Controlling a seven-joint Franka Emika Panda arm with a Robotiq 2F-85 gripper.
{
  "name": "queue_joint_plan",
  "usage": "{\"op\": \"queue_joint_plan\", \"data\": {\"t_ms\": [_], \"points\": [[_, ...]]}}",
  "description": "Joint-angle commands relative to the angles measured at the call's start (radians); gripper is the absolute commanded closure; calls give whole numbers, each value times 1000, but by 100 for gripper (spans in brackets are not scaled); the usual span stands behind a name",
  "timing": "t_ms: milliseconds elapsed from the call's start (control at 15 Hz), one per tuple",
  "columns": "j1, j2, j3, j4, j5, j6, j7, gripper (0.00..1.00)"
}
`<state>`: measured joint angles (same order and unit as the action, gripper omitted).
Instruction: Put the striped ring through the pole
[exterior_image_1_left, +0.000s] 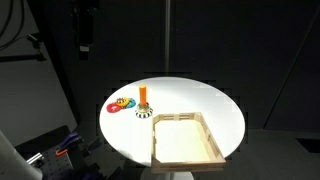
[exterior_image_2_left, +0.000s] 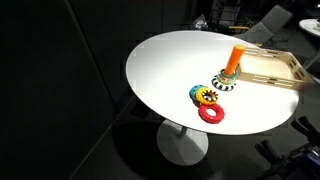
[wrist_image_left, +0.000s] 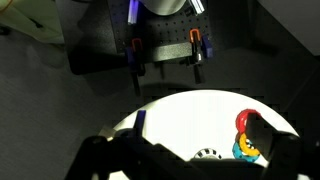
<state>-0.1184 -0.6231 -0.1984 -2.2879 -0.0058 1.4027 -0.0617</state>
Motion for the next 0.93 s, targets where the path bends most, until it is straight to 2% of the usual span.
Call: {"op": "queue_joint_plan", "data": {"t_ms": [0,467,867], "points": [[-9,21,0,1,20,28,-11,0],[11,101,29,-35,81,199,-8,0],[68,202,84,-99,105,376,-36,0]]}}
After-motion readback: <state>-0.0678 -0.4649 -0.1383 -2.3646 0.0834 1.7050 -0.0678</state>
